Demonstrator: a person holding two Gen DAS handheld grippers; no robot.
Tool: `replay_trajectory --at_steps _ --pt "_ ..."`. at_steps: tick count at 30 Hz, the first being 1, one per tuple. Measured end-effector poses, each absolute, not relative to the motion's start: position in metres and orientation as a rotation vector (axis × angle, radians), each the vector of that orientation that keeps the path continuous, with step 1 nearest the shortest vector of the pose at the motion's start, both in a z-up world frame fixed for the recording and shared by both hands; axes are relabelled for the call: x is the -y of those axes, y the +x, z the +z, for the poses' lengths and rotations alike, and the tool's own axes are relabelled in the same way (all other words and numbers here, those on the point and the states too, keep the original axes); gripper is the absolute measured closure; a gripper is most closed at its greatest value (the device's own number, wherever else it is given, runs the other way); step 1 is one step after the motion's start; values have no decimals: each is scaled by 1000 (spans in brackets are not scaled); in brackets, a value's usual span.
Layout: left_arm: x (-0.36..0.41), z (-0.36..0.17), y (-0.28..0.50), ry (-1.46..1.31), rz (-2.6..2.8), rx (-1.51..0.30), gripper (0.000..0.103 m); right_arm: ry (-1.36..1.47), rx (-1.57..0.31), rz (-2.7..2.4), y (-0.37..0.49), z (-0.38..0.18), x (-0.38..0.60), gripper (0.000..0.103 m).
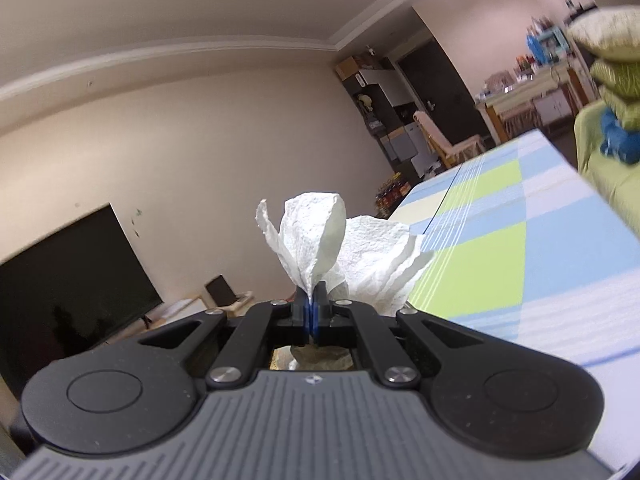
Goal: Clean container
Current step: 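Turn the jar upright with the left gripper, mouth facing up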
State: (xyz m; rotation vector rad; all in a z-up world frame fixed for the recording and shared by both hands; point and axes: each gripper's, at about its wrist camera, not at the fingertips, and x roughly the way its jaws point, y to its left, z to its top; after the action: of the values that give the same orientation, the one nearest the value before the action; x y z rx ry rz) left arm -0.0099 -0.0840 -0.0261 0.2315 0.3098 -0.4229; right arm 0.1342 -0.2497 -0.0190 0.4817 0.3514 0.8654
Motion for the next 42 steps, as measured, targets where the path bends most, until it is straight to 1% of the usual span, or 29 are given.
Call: replay_trajectory --at_steps 5,12,26,35,42 --pt "80 -19 -25 320 -430 -290 20 589 -376 884 137 -26 263 103" --pt "75 -7 -28 364 -443 -240 20 638 -379 850 144 -32 272 103" --pt "78 -2 36 269 -490 -229 20 706 -412 713 173 -44 289 101" --pt "77 2 71 273 -509 -263 20 656 -435 658 176 -48 284 101" --pt "59 5 77 219 -501 -306 20 603 -456 692 166 -50 273 101"
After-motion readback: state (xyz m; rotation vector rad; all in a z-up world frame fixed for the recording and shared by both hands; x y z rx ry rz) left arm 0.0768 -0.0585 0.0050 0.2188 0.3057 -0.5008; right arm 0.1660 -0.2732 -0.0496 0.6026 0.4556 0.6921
